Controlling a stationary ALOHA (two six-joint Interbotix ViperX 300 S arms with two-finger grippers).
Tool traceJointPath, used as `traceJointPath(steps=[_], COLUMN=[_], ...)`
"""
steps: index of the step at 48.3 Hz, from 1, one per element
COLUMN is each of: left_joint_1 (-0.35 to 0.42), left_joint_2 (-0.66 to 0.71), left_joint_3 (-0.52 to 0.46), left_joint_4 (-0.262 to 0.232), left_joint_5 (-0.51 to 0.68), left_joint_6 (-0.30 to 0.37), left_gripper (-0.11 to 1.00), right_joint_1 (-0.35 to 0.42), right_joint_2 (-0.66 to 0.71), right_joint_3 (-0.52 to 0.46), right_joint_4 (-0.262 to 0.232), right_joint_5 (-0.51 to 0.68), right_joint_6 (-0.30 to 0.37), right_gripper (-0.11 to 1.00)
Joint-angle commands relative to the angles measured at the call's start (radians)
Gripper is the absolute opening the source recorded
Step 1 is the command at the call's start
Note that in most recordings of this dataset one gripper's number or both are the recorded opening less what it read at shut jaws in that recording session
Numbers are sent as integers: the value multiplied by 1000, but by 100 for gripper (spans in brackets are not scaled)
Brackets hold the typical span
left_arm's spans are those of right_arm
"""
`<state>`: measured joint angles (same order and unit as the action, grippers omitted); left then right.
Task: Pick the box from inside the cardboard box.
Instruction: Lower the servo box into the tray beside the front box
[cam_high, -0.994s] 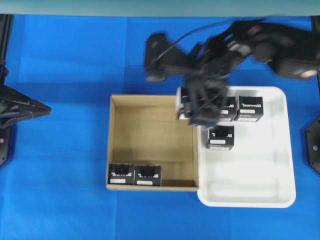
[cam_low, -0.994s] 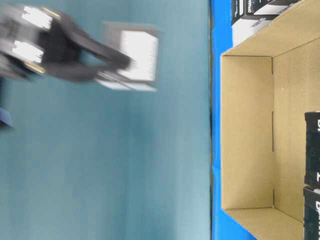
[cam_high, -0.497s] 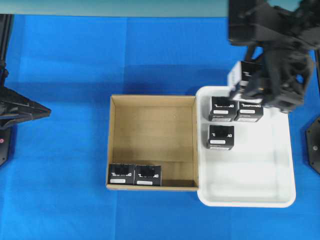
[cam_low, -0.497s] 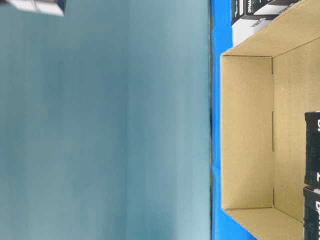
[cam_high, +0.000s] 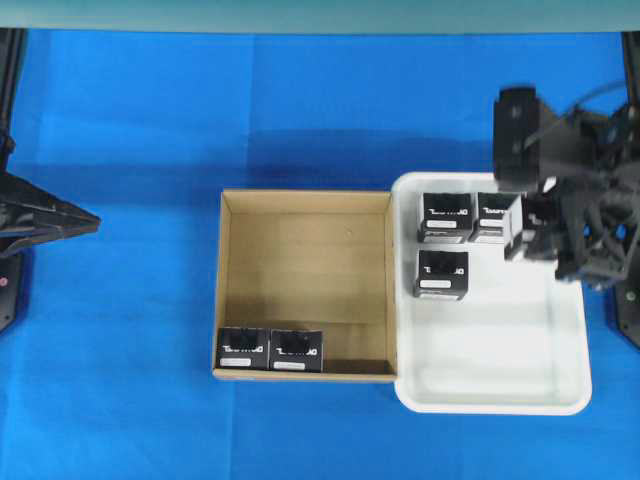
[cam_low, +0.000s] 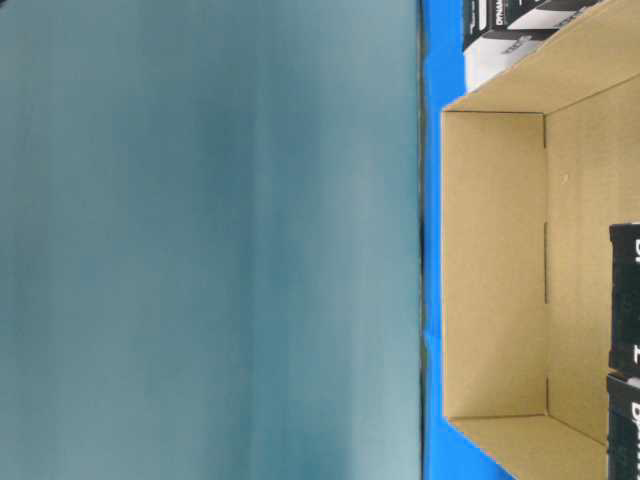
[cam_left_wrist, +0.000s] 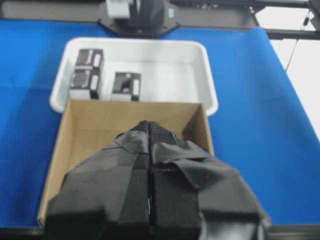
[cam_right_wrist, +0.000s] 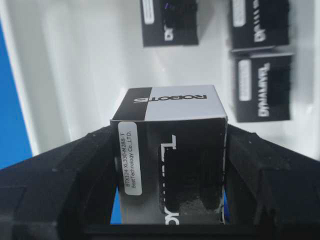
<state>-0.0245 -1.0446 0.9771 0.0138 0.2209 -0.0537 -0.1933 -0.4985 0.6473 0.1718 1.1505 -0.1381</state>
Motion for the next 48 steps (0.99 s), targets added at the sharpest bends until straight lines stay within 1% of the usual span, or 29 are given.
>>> traceJointPath(steps=[1, 11, 18, 31, 42, 48], left_joint_1=[-2, -2, -2, -2, -2, -2], left_joint_2=[5, 9, 9, 12, 12, 12], left_joint_3=[-28, -28, -29, -29, -29, -32], left_joint_4=[3, 3, 3, 3, 3, 3], left_joint_5=[-3, -3, -3, -3, -3, -3], left_joint_6=[3, 2, 2, -2, -3, -3], left_gripper=[-7, -7, -7, -7, -7, -7], right_joint_1=[15, 57, 64, 64, 64, 64], right_joint_2=[5, 21, 48, 141, 230, 265], right_joint_3=[66, 209, 265, 290, 291, 290], right_joint_4=[3, 3, 3, -6, -40, -43], right_joint_5=[-77, -253, -337, -411, -492, -509], right_joint_6=[-3, -2, -2, -11, -11, -12], right_gripper=[61, 61, 61, 61, 61, 61])
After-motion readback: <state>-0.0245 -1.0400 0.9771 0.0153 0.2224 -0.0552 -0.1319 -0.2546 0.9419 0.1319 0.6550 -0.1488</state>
